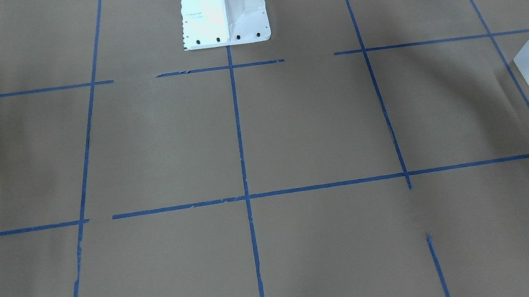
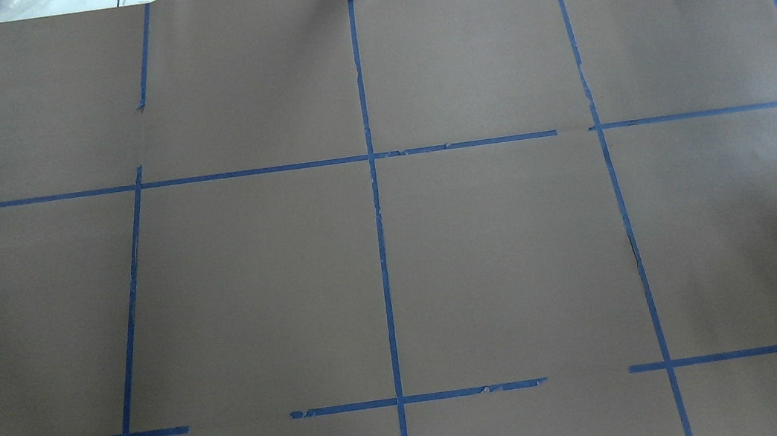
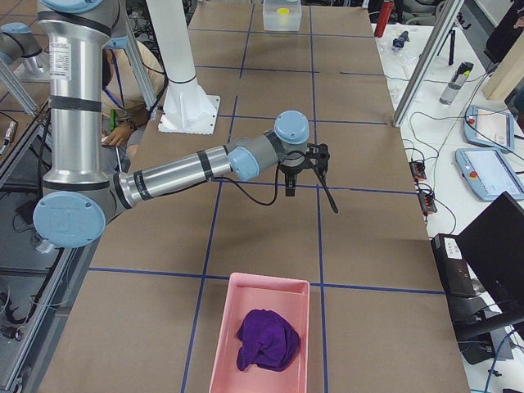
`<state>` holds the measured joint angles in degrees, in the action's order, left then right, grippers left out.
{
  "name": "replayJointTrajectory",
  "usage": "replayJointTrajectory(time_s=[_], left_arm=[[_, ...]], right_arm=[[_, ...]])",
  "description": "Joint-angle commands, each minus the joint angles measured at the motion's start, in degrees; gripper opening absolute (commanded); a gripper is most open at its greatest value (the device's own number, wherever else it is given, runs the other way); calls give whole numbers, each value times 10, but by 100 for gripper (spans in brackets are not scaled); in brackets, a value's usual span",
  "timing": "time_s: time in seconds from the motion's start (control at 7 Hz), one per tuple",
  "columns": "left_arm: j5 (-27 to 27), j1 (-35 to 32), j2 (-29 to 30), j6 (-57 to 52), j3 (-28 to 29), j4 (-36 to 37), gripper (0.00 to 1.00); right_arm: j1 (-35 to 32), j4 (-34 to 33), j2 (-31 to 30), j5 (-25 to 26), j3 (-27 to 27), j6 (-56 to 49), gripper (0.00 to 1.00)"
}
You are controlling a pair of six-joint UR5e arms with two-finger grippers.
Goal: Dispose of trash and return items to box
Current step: 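Carry the pale green bowl into the clear box beside the yellow cup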
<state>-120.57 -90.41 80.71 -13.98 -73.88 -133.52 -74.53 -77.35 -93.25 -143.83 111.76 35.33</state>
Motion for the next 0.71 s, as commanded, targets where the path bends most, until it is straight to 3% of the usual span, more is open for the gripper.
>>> replayJointTrajectory(time_s=[0.0,0.14,0.43,0.57], left_arm=[[-3,1,-2,-3,1,-1,53],[-3,1,-3,-3,1,-2,65],[-44,1,-3,5,-48,7,70],[-83,1,-1,72,-91,31,74]], right_arm=[[1,0,0,-3,2,1,100],[0,0,0,-3,3,1,100],[0,0,0,-2,5,1,100],[-14,-3,-5,0,15,-1,100]])
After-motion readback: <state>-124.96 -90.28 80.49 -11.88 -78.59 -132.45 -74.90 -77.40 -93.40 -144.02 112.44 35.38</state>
